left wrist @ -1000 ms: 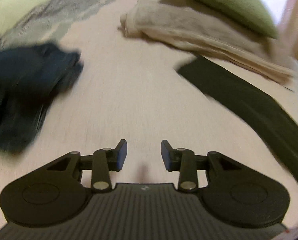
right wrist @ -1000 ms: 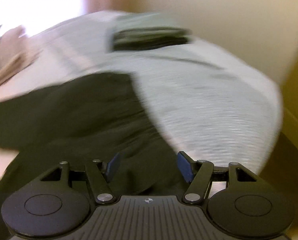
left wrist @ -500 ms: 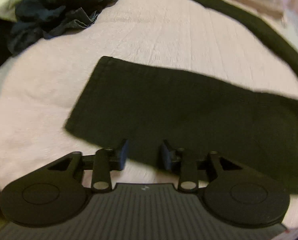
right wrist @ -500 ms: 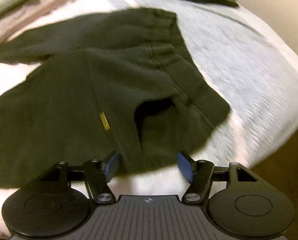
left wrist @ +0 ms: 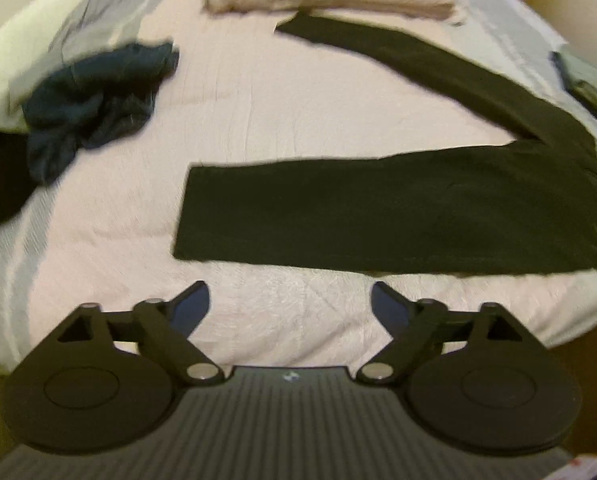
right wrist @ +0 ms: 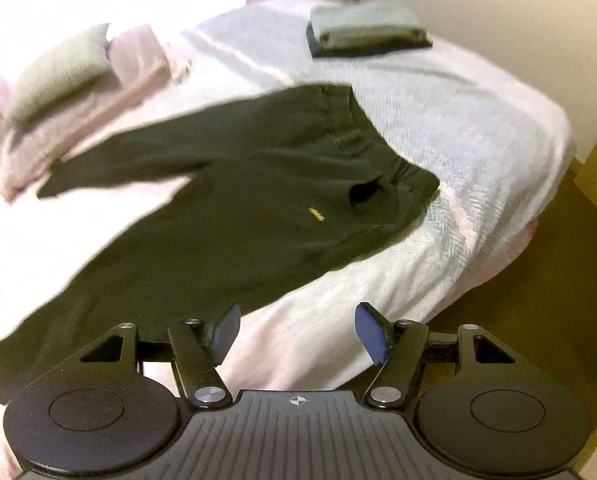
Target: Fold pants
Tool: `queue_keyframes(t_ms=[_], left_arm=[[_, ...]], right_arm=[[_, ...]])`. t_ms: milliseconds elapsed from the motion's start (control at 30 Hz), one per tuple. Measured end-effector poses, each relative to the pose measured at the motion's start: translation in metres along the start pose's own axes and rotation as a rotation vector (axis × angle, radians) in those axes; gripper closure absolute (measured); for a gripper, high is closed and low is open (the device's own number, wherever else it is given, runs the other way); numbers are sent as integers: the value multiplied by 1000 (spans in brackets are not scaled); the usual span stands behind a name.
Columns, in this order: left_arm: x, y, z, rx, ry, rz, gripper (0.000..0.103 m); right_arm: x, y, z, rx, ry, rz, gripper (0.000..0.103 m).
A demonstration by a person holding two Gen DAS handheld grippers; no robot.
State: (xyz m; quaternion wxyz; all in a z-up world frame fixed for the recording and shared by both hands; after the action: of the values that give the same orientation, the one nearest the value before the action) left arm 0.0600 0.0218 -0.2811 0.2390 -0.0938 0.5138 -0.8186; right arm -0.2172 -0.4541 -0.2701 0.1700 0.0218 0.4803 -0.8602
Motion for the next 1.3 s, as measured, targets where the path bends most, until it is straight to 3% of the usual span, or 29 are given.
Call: queue_keyframes(t_ms=[200,400,567,800,1300], left_arm=[[-26,-70,-20,89,69,-36,13],[-31,-123,-36,48,75,-108,13],[-26,-159,-31,107,97,-106,13],[-20,-184,-28,159,142,-99,13],[-19,-182,-41,128,199,-134,13]], right_arm=[[-53,-86,-30,56,26,113,42],[-103,-145,-57,-9,-108,154,42],[-123,-162,-75,-77,-131,212,42],[-132,-177,-80,-59,-145,213,42],[-131,-184,-101,-77,-166,187,42]])
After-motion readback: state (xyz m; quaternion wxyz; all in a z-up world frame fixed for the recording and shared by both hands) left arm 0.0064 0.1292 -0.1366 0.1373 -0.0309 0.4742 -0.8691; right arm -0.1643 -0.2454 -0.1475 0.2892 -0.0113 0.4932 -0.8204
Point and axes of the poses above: each gripper's, at about its wrist camera, not at the fingertips, and y roughly the way its jaws point, x to its right, z to its top, the point moved 9 cm from there along y, roughly the way its jaws point, and after that the axes turned 3 degrees about z, right-handed, at the moved point
